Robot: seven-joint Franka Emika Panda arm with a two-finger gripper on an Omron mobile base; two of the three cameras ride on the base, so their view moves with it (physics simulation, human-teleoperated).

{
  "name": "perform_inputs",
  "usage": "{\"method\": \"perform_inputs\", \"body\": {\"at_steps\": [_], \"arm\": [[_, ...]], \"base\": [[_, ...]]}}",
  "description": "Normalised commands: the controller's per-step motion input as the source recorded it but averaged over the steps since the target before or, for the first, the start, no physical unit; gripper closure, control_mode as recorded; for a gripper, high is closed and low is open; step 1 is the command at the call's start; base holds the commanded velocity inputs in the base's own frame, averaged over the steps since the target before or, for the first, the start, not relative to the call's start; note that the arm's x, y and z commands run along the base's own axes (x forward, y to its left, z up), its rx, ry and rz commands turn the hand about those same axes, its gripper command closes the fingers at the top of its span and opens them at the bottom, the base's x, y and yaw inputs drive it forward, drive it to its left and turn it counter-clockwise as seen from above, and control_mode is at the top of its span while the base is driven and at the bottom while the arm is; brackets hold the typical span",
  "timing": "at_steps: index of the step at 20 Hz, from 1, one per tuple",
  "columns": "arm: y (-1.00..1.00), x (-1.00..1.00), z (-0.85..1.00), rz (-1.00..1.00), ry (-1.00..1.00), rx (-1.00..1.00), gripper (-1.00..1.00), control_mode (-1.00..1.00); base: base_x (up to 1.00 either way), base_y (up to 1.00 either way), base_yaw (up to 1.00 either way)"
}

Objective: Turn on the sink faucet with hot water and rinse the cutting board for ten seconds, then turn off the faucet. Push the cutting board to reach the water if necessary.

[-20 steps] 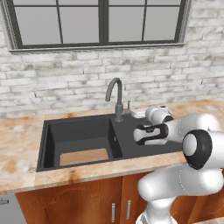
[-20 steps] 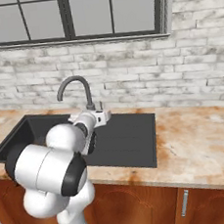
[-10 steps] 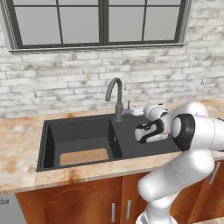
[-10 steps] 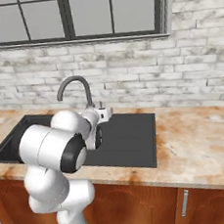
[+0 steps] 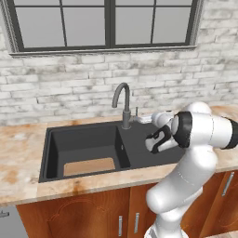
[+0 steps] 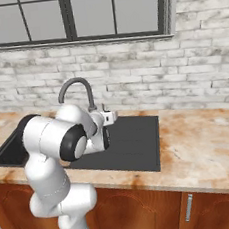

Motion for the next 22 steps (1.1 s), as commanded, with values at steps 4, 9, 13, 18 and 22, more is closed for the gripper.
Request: {"method": "perform_inputs", "body": {"at_steps": [4,9,13,18,22], "arm": [[0.00,0.20,-0.26,0.00,0.00,0.00,-1.00,-1.00],[0.00,0.30,-0.05,0.00,0.00,0.00,-1.00,-1.00],[-0.04,0.30,-0.04,0.00,0.00,0.00,-1.00,-1.00],[0.00,0.27,-0.10,0.00,0.00,0.00,-1.00,-1.00],[0.00,0.25,-0.13,0.00,0.00,0.00,-1.00,-1.00]], "base": [[0.00,0.00,0.00],[0.00,0.00,0.00],[0.00,0.00,0.00],[0.00,0.00,0.00],[0.00,0.00,0.00]]}}
